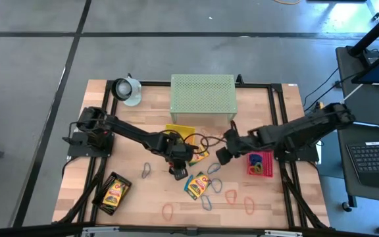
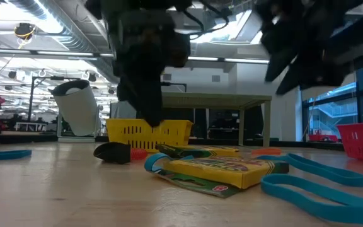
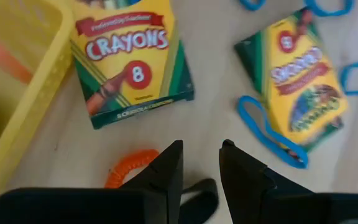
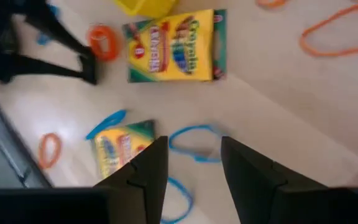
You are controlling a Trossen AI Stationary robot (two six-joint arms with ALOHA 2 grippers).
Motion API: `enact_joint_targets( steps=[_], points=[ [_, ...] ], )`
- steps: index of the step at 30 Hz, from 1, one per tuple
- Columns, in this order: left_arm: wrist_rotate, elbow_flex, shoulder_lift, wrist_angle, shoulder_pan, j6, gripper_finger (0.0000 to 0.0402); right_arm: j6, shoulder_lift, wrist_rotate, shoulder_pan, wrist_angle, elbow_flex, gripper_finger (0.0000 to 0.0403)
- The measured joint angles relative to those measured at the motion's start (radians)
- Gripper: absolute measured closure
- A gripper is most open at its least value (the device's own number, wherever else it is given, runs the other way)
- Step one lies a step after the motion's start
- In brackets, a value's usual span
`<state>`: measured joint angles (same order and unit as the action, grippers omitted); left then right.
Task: Pick & Place Office Desk Supplies
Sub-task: Put the crayon box into the black bin
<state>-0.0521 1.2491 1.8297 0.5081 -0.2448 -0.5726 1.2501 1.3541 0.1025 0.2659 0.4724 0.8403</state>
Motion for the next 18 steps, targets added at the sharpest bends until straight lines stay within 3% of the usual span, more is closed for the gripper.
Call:
enact_joint_targets(
  steps=[6,18],
  points=[
    [0.041,0.0,0.03,-0.04,0.005,-0.039,0.0304,-0.116,0.131,-0.134,-0.116,-0.171,0.0,0.0252],
    [0.213,0.001,0.03,0.023,0.002,-0.069,0.0304,-0.334,0.291,-0.268,-0.232,-0.235,0.0,0.0252]
  ],
)
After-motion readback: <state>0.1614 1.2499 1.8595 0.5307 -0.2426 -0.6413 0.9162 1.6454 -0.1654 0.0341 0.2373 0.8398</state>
